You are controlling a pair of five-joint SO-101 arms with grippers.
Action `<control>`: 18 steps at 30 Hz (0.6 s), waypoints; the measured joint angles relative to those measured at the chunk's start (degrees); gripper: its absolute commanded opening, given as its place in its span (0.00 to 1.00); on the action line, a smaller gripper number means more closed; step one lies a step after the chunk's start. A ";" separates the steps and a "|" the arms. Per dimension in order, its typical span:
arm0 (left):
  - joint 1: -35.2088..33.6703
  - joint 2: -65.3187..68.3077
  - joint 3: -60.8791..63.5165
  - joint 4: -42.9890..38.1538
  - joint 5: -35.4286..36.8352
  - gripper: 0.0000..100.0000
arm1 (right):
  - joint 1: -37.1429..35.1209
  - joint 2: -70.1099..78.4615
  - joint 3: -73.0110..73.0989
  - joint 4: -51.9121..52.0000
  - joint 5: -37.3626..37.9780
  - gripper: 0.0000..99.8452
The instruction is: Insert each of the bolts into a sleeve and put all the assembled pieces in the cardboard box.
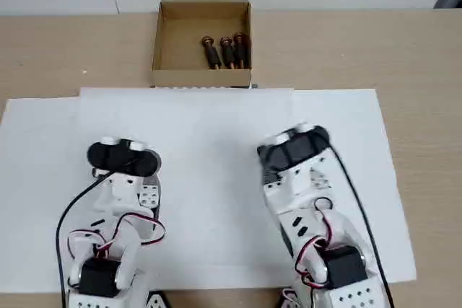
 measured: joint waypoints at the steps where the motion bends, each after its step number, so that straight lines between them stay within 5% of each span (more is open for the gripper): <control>1: 0.00 0.00 0.35 0.00 -0.18 0.01 | 0.97 0.00 -0.18 1.49 -0.79 0.00; 9: 0.00 0.00 4.66 0.00 -0.18 0.01 | 2.29 4.31 -11.25 5.19 -2.64 0.00; 18: 0.00 0.00 5.19 0.00 -0.18 0.01 | 2.29 34.20 -38.24 5.54 -2.81 0.00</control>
